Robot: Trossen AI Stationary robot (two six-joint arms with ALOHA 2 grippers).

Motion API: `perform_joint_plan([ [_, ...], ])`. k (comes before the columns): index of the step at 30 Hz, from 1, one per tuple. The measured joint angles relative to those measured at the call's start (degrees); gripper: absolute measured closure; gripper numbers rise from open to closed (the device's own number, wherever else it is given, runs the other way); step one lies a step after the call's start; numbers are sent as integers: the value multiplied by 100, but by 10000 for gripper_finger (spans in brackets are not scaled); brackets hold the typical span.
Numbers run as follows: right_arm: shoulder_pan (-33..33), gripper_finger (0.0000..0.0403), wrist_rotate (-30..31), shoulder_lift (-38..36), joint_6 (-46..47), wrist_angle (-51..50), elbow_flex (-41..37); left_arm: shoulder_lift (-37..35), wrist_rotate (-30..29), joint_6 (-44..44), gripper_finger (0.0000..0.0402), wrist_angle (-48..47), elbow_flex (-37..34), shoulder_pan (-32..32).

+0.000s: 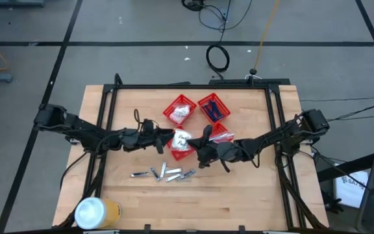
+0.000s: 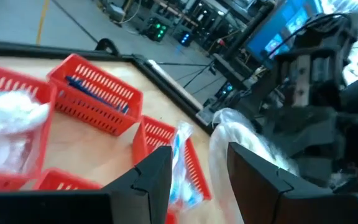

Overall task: Pick & Place Travel size toiletries
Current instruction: Put the transparent cotton pack into the top left red bin

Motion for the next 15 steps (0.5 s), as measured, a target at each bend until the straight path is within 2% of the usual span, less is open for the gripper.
perform_joint_plan([
  [7, -5, 403, -1, 2, 128, -130, -2, 16, 315, 527, 250, 37, 235, 46],
  [11, -5, 403, 1, 2, 146, -153, -2, 18, 417, 445, 246, 8, 253, 110],
  [15, 17, 403, 6, 2, 326, -283, -2, 18, 510, 330, 216, -13, 253, 203],
])
